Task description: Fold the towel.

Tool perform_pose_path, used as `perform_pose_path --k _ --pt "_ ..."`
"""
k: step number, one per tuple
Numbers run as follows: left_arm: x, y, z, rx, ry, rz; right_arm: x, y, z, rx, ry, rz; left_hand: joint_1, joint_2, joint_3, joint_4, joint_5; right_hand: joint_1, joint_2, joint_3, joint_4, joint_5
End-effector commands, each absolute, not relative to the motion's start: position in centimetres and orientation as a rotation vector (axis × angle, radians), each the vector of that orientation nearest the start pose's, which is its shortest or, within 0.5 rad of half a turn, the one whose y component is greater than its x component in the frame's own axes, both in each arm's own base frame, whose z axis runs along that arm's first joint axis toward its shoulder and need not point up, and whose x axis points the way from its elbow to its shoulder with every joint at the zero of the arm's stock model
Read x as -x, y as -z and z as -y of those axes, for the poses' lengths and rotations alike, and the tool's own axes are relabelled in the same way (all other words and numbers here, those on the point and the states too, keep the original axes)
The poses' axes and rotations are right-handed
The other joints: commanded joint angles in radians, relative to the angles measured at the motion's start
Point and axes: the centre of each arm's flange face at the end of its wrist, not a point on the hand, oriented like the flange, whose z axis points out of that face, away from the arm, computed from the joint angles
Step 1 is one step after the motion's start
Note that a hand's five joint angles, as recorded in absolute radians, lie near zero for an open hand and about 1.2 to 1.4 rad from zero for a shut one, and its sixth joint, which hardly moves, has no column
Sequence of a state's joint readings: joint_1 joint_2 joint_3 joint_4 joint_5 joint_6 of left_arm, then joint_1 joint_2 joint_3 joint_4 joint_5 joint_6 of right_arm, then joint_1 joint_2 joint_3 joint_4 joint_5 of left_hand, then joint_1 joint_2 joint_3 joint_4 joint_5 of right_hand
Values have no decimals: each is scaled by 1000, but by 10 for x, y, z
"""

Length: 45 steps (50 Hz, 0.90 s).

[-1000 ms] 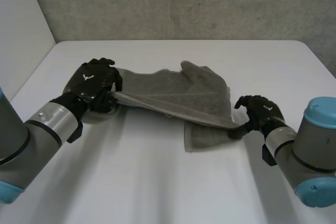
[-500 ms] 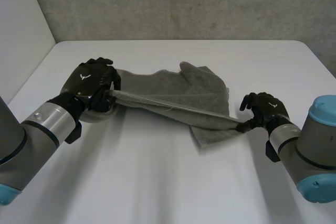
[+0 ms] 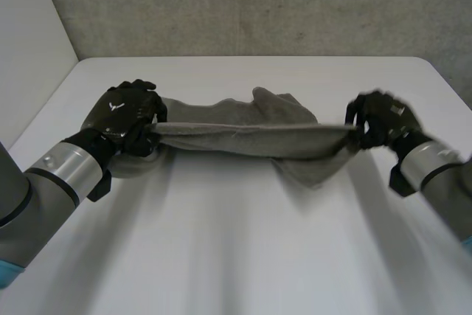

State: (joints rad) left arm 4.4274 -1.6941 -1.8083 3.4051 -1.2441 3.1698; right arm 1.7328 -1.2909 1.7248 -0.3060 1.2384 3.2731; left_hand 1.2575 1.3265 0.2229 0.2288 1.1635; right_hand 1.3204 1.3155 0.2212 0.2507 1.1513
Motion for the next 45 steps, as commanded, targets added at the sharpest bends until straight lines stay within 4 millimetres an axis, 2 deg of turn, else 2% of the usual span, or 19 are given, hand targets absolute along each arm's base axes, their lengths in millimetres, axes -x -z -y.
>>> perform_pose_path --k 1,7,13,16,21,25,30,32,33,35,37,38,39,40,41,42,43,44,45 --pt "239 -238 244 -813 2336 -2552 -209 -272 288 523 1777 -1937 139 70 -48 -54 58 76 81 -47 -76 70" --pt "237 -252 236 -820 2359 -2532 -203 -308 273 738 1891 -1933 139 70 -48 -54 58 76 81 -47 -76 70" --pt "238 -260 229 -835 2393 -2502 -207 -319 265 803 1931 -1906 139 70 -48 -54 58 76 81 -47 -76 70" --pt "237 -260 230 -829 2390 -2503 -212 -307 261 823 1881 -1928 139 70 -48 -54 58 76 81 -47 -76 70" --pt "234 -257 235 -810 2373 -2511 -221 -269 266 932 1758 -2022 139 70 -48 -54 58 76 81 -47 -76 70" --pt "232 -251 244 -795 2351 -2515 -221 -256 273 1010 1740 -2060 139 70 -48 -54 58 76 81 -47 -76 70" --pt "235 -230 269 -789 2269 -2578 -223 -238 293 1078 1730 -2109 139 70 -48 -54 58 76 81 -47 -76 70" --pt "241 -222 292 -807 2255 -2570 -225 -237 301 1094 1751 -2109 139 70 -48 -54 58 76 81 -47 -76 70" --pt "241 -222 292 -807 2255 -2570 -229 -236 309 1108 1778 -2109 139 70 -48 -54 58 76 81 -47 -76 70" --pt "248 -224 319 -848 2289 -2489 -234 -239 320 1117 1839 -2098 139 70 -48 -54 58 76 81 -47 -76 70" --pt "252 -232 333 -872 2332 -2414 -246 -263 347 1113 2059 -1999 139 70 -48 -54 58 76 81 -47 -76 70" --pt "252 -232 333 -873 2332 -2413 -246 -263 347 1113 2060 -1998 139 70 -48 -54 58 76 81 -47 -76 70" --pt "256 -242 346 -886 2384 -2332 -250 -288 359 1077 2216 -1902 139 70 -48 -54 58 76 81 -47 -76 70" --pt "258 -259 358 -885 2456 -2234 -250 -289 359 1077 2217 -1901 139 70 -48 -54 58 76 81 -47 -76 70" --pt "258 -260 358 -885 2457 -2233 -252 -318 368 1028 2379 -1778 139 70 -48 -54 58 76 81 -47 -76 70" --pt "263 -283 366 -887 2552 -2114 -253 -349 372 965 2528 -1641 139 70 -48 -54 58 76 81 -47 -76 70" --pt "267 -306 369 -888 2643 -1996 -253 -349 372 965 2530 -1640 139 70 -48 -54 58 76 81 -47 -76 70" --pt "267 -306 369 -888 2644 -1995 -251 -382 371 880 2653 -1497 139 70 -48 -54 58 76 81 -47 -76 70" --pt "271 -325 371 -887 2726 -1881 -249 -410 364 790 2721 -1373 139 70 -48 -54 58 76 81 -47 -76 70"
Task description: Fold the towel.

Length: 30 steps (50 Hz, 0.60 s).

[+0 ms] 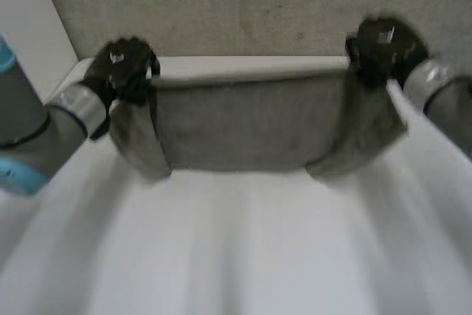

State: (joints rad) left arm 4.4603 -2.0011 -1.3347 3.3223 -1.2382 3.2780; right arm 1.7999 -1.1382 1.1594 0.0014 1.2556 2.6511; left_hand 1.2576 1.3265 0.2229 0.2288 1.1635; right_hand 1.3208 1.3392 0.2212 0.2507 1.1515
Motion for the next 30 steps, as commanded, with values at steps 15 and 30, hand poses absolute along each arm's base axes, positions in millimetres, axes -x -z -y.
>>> perform_pose_path --k 15,30 --pt "257 -363 345 -967 2940 -1600 -250 -357 348 854 2426 -1477 139 70 -48 -54 58 75 57 -47 -76 70" --pt "235 -185 318 -1266 2357 -2175 -223 -193 305 1263 1938 -1859 139 70 -48 -54 58 75 57 -47 -76 70"
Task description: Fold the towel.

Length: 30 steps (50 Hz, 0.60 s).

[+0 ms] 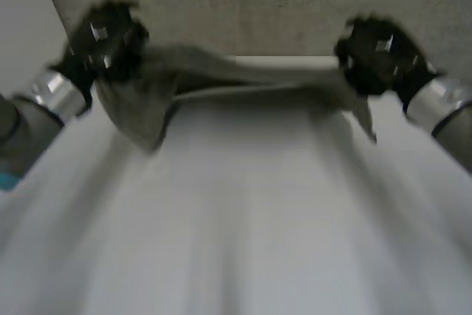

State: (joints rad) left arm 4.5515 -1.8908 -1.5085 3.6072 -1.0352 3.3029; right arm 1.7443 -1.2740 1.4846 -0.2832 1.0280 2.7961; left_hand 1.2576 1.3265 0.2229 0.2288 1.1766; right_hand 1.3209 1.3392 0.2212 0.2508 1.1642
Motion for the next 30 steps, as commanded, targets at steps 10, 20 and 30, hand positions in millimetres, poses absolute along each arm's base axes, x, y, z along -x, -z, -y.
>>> perform_pose_path --k 10,20,30 --pt "231 -140 287 -1391 2102 -2301 -197 -173 287 1293 1809 -2020 139 70 -48 -54 45 75 57 -47 -76 58" --pt "231 -143 278 -1373 2079 -2335 -194 -188 284 1168 1803 -2039 139 70 -48 -54 45 75 57 -47 -76 58" --pt "241 -143 266 -1361 2074 -2422 -194 -193 284 1056 1786 -2060 -603 -672 -48 -54 -697 75 57 -47 -76 58"
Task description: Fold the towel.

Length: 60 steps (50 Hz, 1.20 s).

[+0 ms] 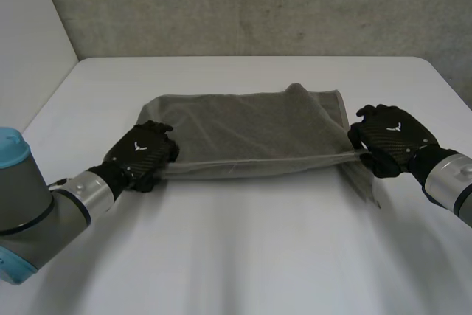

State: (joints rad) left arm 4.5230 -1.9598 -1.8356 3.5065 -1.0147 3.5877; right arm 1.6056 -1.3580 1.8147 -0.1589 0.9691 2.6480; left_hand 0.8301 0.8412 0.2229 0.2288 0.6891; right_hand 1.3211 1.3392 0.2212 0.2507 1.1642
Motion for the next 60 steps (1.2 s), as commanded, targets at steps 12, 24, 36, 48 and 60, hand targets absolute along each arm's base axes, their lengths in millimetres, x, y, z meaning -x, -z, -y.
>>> perform_pose_path --k 12,24,36,48,60 --pt "231 -150 270 -1172 2043 -2412 -192 -194 285 1046 1785 -2069 -279 -290 -48 -54 -313 75 57 -47 -76 58" --pt "232 -147 271 -1160 2026 -2415 -190 -195 285 1044 1771 -2083 -259 -270 -48 -54 -292 75 57 -47 -76 58" --pt "219 -147 280 -1049 1986 -2398 -175 -197 295 1006 1796 -2125 37 26 -48 -54 3 75 57 -47 -76 58" --pt "218 -148 274 -1055 1933 -2451 -168 -202 291 977 1728 -2184 566 555 -48 -54 533 75 57 -47 -76 58" --pt "215 -229 271 -1002 2184 -2210 -167 -238 291 979 1828 -2132 566 555 -48 -54 533 75 57 -47 -76 58"
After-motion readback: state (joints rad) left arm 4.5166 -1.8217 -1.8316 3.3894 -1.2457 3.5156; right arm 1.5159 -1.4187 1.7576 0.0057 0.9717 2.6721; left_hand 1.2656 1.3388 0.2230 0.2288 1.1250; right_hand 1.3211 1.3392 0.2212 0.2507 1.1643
